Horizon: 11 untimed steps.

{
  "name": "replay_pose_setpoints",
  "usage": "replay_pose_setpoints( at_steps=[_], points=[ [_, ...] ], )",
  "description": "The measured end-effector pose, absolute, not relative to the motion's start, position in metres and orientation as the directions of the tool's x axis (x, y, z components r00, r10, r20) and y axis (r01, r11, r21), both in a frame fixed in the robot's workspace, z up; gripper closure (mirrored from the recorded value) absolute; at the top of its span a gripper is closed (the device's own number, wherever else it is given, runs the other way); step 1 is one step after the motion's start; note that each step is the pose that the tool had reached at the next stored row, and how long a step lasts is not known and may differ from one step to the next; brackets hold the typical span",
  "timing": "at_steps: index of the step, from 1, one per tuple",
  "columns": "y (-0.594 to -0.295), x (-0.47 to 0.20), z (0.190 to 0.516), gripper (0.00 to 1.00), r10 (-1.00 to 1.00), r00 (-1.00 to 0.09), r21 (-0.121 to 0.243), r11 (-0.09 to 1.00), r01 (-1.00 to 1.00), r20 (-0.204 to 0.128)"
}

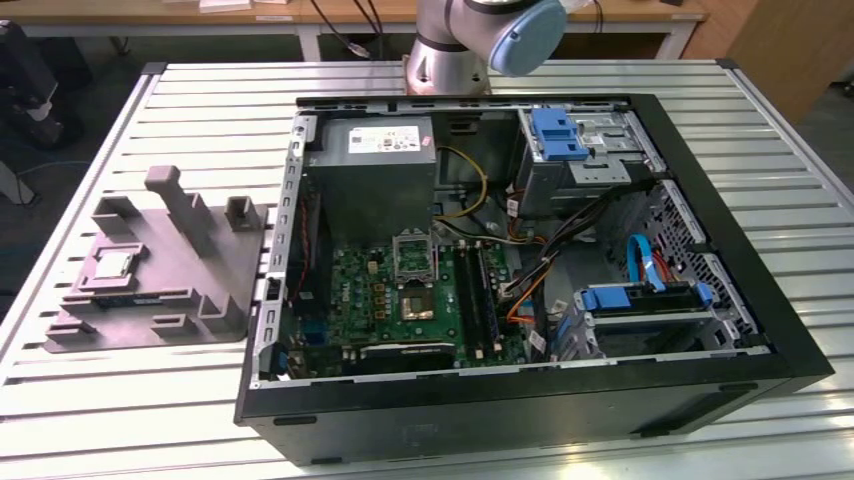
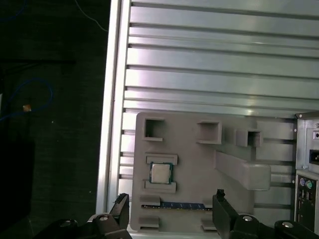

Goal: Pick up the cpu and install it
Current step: 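Pick up the cpu and move it towards the insertion slot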

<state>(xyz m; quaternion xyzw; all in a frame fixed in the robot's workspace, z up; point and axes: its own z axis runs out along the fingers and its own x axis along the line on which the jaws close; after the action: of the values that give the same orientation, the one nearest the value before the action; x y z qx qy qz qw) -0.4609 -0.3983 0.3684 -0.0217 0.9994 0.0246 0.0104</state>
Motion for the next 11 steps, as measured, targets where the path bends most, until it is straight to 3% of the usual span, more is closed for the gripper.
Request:
replay_pose_setpoints(
  at_steps=[11],
  points=[
    [-0.3983,-0.4609,0.3683,0.24,-0.043,-0.999,0.053,0.998,-0.044,-0.022]
  ],
)
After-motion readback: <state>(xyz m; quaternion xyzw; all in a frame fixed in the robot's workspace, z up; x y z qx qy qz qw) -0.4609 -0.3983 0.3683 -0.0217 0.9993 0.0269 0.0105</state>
